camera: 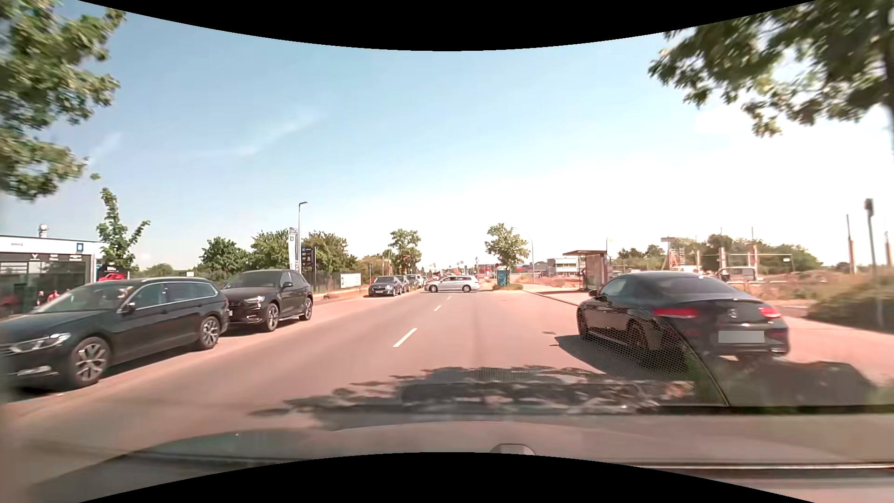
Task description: Follow the waypoints while adhering to traffic rules and regulations
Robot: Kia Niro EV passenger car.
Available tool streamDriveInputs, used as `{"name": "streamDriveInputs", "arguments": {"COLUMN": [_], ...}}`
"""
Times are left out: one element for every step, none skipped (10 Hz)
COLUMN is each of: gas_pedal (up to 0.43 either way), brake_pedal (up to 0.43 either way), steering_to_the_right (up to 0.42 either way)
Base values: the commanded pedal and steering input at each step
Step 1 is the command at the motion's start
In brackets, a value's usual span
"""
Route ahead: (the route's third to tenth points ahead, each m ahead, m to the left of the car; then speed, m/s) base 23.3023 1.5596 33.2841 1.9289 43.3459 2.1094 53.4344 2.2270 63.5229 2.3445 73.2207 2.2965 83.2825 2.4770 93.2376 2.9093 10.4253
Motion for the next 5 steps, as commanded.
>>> {"name": "streamDriveInputs", "arguments": {"gas_pedal": [0.0, 0.0, 0.0, 0.0, 0.0], "brake_pedal": [0.262, 0.268, 0.274, 0.274, 0.28], "steering_to_the_right": [-0.001, -0.001, -0.001, -0.001, -0.001]}}
